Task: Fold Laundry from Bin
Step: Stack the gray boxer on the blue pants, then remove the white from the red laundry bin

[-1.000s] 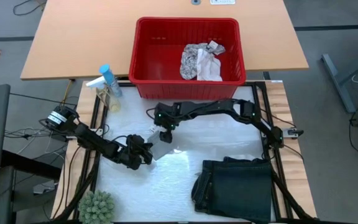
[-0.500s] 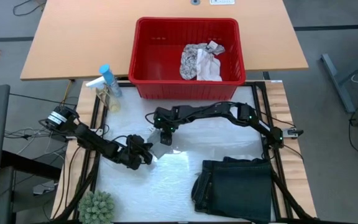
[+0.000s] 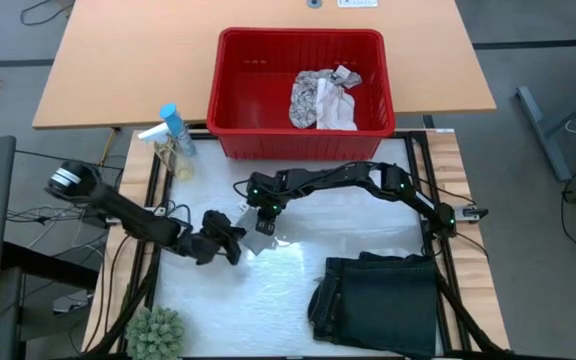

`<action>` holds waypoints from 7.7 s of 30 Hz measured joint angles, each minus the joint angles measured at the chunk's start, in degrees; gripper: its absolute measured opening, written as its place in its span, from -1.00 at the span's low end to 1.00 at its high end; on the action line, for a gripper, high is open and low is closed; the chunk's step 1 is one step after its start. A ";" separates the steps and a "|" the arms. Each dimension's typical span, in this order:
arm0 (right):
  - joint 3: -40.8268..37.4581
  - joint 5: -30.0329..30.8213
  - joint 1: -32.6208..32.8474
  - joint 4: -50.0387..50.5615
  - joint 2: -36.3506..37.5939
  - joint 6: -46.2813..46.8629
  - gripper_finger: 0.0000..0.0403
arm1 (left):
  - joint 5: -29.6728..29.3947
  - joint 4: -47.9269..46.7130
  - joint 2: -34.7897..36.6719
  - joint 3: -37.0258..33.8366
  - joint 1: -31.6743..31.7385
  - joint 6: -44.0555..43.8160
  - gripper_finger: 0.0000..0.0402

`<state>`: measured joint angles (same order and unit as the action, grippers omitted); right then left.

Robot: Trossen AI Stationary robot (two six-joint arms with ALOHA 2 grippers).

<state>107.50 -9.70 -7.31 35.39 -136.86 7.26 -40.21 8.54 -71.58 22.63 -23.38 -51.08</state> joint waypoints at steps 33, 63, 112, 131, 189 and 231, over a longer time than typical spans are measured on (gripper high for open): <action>24.41 -5.31 9.78 36.93 13.12 9.54 -0.85 | 2.91 -27.03 31.99 0.09 -0.01 0.57 -0.59; -31.22 4.30 50.62 19.66 56.26 57.57 -0.85 | 3.35 -25.03 31.93 0.09 0.00 -3.18 -0.59; -60.62 9.24 44.19 8.00 68.35 56.83 0.02 | -0.27 -24.44 29.00 0.09 0.02 -20.63 -0.18; -41.79 41.73 11.55 -5.69 68.32 31.50 0.02 | -6.90 20.36 28.82 0.09 1.15 3.14 -0.18; 15.50 15.57 -43.52 1.72 34.64 -8.85 0.02 | 50.41 -5.39 -24.59 75.79 63.24 53.34 -0.08; 14.99 16.31 -45.09 11.83 34.88 -11.84 0.02 | 48.77 3.67 -45.61 83.74 64.17 56.71 -0.08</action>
<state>122.50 6.61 -52.40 47.22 -101.97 -4.58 8.56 12.21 -117.19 106.37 40.80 5.63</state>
